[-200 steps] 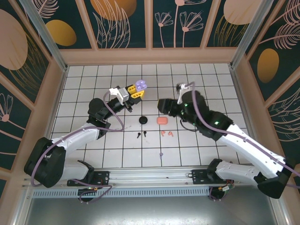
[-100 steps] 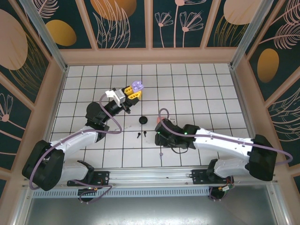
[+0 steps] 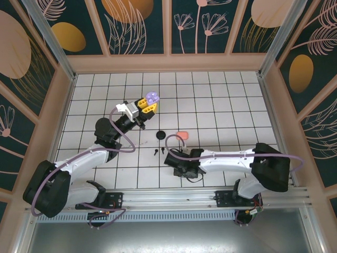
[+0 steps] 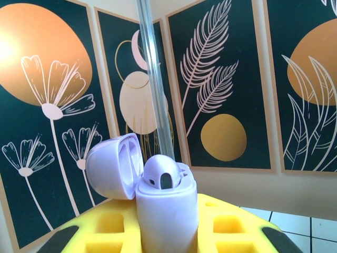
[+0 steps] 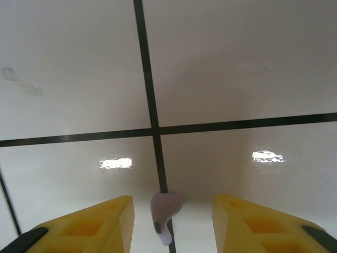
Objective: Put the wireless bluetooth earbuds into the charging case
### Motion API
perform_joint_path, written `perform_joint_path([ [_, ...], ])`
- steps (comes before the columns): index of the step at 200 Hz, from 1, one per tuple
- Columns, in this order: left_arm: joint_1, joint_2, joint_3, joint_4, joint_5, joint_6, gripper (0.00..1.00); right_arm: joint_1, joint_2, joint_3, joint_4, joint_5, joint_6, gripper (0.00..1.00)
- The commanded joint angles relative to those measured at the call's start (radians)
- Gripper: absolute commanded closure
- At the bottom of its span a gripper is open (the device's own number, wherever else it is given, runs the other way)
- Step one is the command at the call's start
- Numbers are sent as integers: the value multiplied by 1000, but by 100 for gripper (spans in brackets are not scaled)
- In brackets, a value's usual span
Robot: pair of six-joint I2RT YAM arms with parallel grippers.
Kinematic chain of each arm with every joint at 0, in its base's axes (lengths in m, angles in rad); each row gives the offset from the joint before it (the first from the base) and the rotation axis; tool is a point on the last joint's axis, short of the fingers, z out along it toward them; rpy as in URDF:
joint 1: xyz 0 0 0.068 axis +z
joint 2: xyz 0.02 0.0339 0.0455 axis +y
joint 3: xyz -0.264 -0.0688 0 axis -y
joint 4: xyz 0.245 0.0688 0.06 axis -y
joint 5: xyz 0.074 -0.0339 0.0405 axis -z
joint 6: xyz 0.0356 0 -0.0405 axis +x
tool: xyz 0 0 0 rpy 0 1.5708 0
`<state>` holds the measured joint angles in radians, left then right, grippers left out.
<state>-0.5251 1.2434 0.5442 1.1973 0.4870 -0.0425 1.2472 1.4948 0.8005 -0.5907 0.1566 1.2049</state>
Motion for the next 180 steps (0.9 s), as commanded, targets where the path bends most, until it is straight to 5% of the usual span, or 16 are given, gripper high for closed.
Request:
perform_joint_path([
  [1,-7,-24,-12,62,-11,-17,100,14,40,27,-12,8,36,58],
  [180,-7,-4,-8,81,-6,-32,100,27,123,56,20,-23,28,66],
])
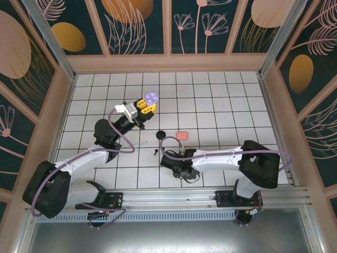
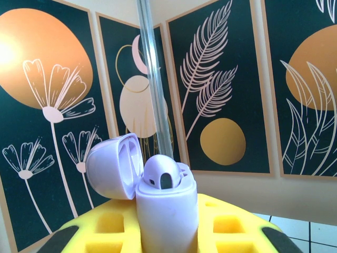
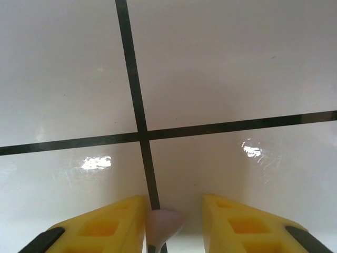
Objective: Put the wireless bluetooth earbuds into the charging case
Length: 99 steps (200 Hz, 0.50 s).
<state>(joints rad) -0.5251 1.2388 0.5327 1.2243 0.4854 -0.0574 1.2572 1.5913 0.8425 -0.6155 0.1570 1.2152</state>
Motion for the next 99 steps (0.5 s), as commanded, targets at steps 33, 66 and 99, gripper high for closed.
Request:
perform_joint_path([
  [33,-7,6,6,57,-2,-23,100,30,24,16,40,-24,32,67],
  [66,-7,8,6,57,-2,-24,100,33,26,16,46,-25,33,71],
  [99,-7,11,8,55,-3,-27,100,35,29,14,58,-28,30,76],
])
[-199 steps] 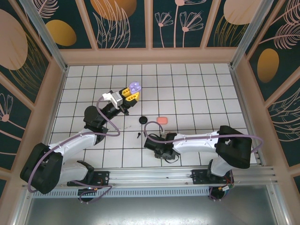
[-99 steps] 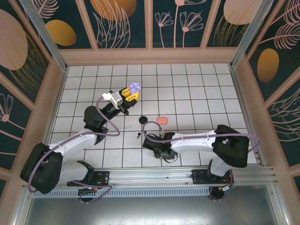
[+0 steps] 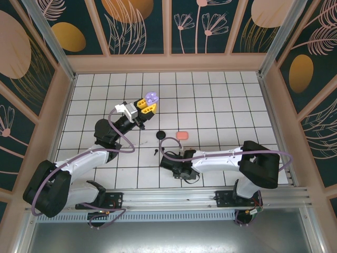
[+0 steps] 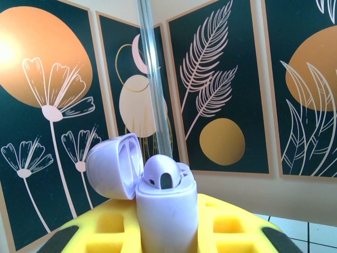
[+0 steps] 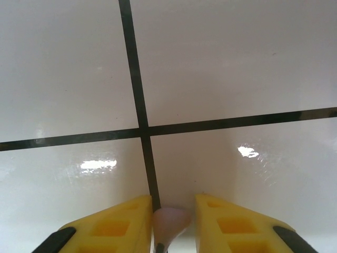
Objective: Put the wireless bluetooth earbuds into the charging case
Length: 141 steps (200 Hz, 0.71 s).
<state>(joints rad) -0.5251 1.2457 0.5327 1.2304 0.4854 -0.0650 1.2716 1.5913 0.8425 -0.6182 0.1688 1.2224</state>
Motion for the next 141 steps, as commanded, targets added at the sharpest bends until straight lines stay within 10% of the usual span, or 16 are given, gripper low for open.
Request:
perform_joint_path([
  [1,-7,4,9,49,-2,-20,100,20,29,14,61,-40,23,76],
  [141,-7,6,29,37,11,-36,100,-11,-216,16,66,122,-10,88],
])
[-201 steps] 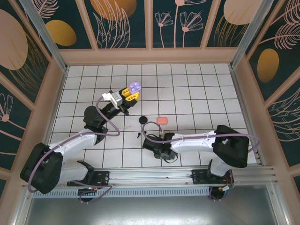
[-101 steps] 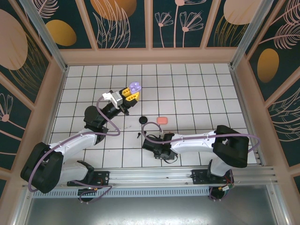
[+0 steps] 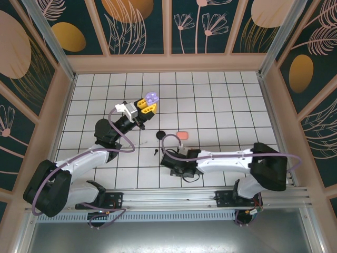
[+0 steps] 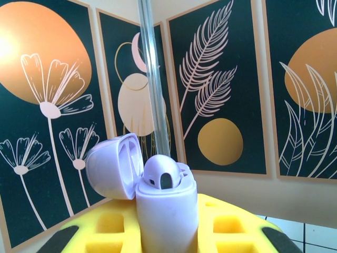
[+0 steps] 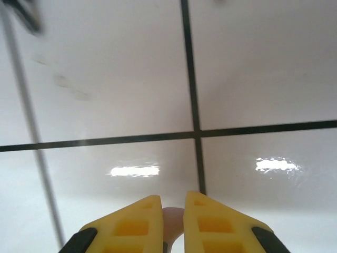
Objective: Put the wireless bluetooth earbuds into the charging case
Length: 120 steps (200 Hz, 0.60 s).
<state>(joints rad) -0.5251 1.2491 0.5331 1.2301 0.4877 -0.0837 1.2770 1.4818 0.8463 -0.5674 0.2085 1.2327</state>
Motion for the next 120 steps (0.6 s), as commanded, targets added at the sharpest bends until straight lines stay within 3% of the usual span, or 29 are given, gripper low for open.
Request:
perform_joint_path([
  [1,-7,2,28,37,8,-18,100,-18,-111,13,15,85,-21,88],
  [68,-6,5,57,-10,39,2,100,-220,-346,182,4,167,-299,88],
  [120,-7,28,82,-40,66,12,100,-350,-313,477,14,178,-582,88],
])
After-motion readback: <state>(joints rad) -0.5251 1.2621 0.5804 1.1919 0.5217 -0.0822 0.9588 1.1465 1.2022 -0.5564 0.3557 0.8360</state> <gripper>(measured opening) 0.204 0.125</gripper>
